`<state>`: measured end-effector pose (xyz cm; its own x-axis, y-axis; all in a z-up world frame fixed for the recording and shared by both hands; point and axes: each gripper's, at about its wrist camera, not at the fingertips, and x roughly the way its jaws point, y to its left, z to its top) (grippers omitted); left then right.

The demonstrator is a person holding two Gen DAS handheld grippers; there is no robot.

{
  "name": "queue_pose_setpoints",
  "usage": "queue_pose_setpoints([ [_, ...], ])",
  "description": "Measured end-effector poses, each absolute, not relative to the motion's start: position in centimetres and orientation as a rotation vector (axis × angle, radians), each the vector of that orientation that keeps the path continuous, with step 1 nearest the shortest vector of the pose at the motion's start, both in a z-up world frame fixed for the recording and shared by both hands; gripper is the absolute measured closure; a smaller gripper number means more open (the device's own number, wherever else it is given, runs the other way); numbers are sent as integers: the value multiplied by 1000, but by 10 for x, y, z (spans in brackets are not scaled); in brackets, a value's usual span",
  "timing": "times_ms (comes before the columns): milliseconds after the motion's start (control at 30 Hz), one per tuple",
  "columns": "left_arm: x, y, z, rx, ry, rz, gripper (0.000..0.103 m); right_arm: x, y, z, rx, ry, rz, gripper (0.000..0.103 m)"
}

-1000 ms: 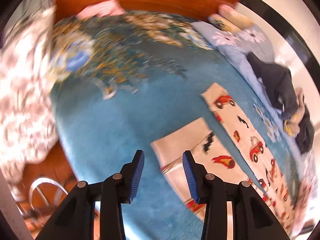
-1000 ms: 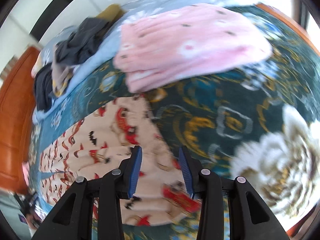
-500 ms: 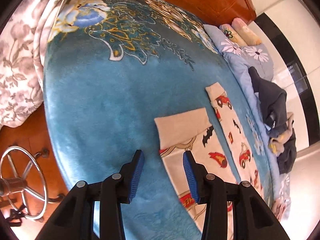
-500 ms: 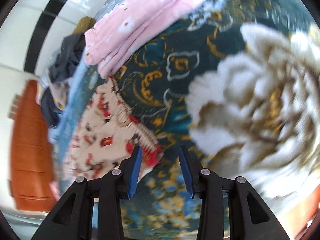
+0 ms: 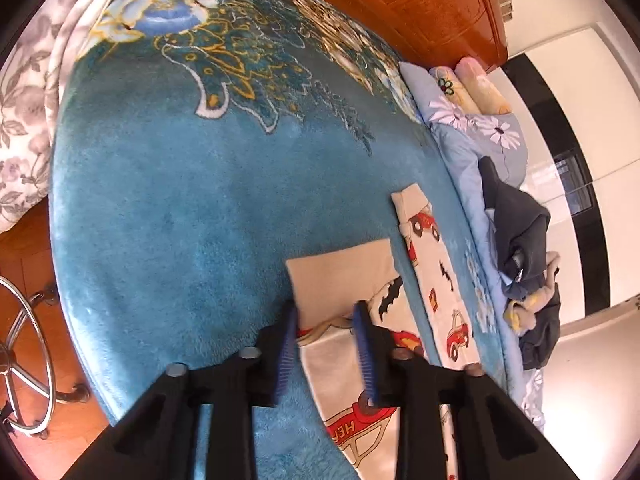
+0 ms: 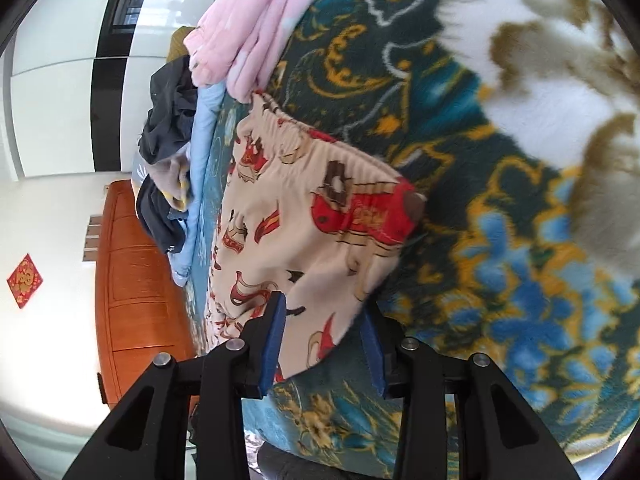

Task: Fold clothes

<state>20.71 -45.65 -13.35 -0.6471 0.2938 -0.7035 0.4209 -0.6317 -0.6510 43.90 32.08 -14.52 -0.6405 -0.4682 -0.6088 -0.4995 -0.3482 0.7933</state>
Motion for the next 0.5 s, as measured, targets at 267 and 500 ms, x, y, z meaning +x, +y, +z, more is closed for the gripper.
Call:
queue_pose_setpoints([
  [267,220,-462,-102,1117,1256,-2465,97,430,317,-109,-1308,1588,2339,102],
  [500,228,-482,-61,1076,1101,-2506,97,450,311,-67,-1294,1537,2450,102],
])
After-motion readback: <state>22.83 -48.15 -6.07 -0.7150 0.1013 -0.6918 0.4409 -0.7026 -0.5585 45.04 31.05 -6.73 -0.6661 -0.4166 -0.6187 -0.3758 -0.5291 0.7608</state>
